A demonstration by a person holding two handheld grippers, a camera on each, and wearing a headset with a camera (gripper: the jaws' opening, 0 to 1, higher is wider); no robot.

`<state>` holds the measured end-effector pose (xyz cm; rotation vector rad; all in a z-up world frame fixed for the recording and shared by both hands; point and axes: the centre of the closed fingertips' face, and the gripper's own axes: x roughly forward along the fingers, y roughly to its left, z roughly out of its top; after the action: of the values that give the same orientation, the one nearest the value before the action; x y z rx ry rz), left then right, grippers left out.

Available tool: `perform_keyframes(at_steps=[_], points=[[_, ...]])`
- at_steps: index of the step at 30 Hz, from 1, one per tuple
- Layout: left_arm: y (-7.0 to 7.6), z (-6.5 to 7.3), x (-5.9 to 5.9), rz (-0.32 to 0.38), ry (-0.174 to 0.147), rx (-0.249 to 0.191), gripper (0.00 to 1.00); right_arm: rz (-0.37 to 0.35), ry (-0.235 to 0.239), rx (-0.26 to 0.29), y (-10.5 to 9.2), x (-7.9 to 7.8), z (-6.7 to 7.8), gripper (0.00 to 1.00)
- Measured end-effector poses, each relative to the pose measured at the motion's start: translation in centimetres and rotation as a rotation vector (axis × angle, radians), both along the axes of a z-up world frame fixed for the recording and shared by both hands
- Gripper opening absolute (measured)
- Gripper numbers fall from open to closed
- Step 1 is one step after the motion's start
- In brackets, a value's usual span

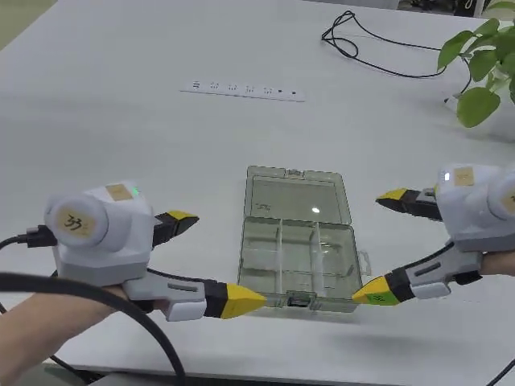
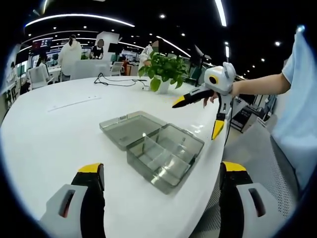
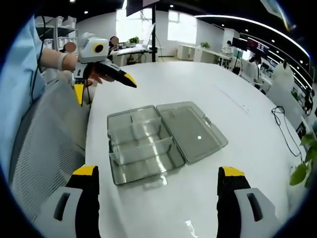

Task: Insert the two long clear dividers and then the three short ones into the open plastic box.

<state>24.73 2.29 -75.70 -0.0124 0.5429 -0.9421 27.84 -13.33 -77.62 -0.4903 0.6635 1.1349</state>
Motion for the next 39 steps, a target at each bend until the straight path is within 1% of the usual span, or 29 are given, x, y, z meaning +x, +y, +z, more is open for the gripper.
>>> perform_keyframes(at_steps=[8, 10, 16, 19, 22, 25, 28, 30, 33, 37, 39], points=[[0.0, 0.0, 0.2, 0.000, -0.002, 0.005, 0.99, -0.062, -0.003, -0.015, -3.5, -0.2, -0.1, 1.00], [0.0, -0.1, 0.2, 0.002, -0.001, 0.009, 0.99, -0.071, 0.002, -0.027, -4.5, -0.3, -0.3, 1.00], [-0.1, -0.2, 0.1, 0.010, 0.003, 0.011, 0.99, -0.088, 0.017, -0.059, -7.0, -0.6, -1.0, 0.98], [-0.2, -0.2, -0.1, 0.010, 0.006, 0.015, 0.99, -0.088, 0.022, -0.079, -7.8, -0.6, -1.4, 0.97], [-0.2, -0.3, -0.2, 0.013, 0.009, 0.020, 0.99, -0.090, 0.028, -0.085, -8.6, -0.5, -1.7, 0.95], [-0.2, -0.3, -0.2, 0.015, 0.010, 0.023, 0.99, -0.086, 0.031, -0.096, -9.1, -0.5, -2.0, 0.93], [-0.2, -0.3, -0.2, 0.015, 0.012, 0.028, 0.98, -0.054, 0.043, -0.122, -9.7, -0.7, -2.7, 0.90], [-0.1, -0.4, -0.3, 0.012, 0.014, 0.037, 0.98, -0.021, 0.042, -0.163, -10.3, -0.7, -3.3, 0.88], [0.1, -0.3, -0.2, 0.018, 0.013, 0.038, 0.98, -0.008, 0.055, -0.173, -10.4, -0.6, -3.6, 0.83], [0.4, -0.4, -0.2, 0.026, 0.015, 0.042, 0.98, 0.033, 0.055, -0.212, -10.6, -0.4, -4.1, 0.78], [0.5, -0.4, -0.3, 0.027, 0.015, 0.043, 0.98, 0.045, 0.057, -0.215, -10.6, -0.4, -4.2, 0.74]])
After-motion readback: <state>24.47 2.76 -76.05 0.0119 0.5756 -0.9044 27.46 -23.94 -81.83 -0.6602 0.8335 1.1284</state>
